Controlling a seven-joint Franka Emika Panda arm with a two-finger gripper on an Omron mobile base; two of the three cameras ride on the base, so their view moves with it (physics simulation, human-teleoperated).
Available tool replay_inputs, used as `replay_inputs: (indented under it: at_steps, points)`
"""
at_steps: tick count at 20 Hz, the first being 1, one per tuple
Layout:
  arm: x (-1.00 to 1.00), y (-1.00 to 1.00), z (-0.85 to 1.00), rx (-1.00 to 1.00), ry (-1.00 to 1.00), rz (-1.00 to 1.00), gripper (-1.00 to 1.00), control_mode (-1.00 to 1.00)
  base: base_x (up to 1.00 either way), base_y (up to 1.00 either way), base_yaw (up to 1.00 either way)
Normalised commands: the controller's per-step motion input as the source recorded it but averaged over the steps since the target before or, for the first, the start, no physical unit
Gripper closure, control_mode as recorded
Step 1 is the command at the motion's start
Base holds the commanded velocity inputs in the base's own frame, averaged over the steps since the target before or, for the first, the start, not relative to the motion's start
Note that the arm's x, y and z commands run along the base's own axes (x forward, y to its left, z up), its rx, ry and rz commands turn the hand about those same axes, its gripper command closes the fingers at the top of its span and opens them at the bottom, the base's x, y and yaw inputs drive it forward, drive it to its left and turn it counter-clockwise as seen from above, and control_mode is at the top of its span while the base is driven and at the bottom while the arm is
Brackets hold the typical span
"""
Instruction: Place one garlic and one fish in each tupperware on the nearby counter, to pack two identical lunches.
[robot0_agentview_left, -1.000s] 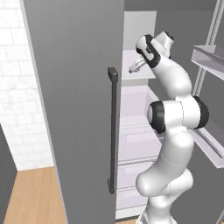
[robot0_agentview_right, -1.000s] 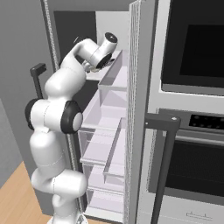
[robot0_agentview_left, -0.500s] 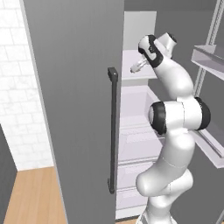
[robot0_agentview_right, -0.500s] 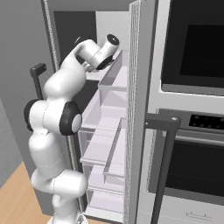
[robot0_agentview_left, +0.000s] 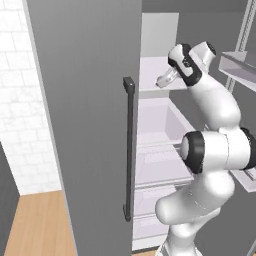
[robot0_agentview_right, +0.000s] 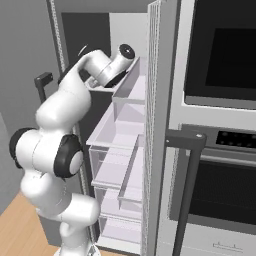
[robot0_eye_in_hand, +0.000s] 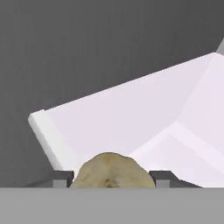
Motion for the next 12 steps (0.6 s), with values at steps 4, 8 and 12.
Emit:
replay_inputs:
  at_steps: [4,8,12]
  points:
    - [-0.87,0.02,0.07,-0.07,-0.03,0.0,1.0,-1.0,0.0,0.0,0.0]
    - [-1.0,0.0,0.2,-0.1,0.05,-0.01,1.0,-1.0,0.0,0.0,0.0]
    - [-1.0,-0.03,0.03,-0.04,0.11,-0.01,1.0,-1.0,0.0,0.0,0.0]
